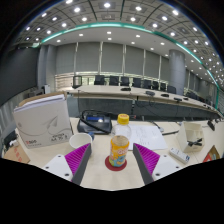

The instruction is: Pour water

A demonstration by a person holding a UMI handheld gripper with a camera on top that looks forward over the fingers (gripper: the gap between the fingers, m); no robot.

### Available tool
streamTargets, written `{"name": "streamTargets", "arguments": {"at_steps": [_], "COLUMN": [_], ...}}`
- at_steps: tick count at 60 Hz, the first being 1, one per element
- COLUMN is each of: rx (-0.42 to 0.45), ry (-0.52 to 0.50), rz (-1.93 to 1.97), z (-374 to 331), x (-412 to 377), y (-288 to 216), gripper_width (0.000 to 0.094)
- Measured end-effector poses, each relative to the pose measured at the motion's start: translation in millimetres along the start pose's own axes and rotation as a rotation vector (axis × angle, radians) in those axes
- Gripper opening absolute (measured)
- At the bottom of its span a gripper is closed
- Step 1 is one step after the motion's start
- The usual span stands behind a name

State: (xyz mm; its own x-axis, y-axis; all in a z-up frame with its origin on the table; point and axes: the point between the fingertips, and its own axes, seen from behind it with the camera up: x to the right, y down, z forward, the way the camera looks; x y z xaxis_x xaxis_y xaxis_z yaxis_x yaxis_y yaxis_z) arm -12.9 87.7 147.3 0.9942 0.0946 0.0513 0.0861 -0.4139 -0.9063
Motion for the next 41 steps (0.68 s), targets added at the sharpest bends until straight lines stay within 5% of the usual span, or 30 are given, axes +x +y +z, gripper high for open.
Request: {"name": "streamTargets", "arguments": {"at_steps": [21, 41], "rx": [-0.158, -0.146], "ry": [0.131, 0.154], "rz": [0.031, -0.010], "z": [-216.6, -281.5], "x": [-51.2, -62.4], "y": [26.9, 37.0], "gripper_width": [0.0859, 0.0856]}}
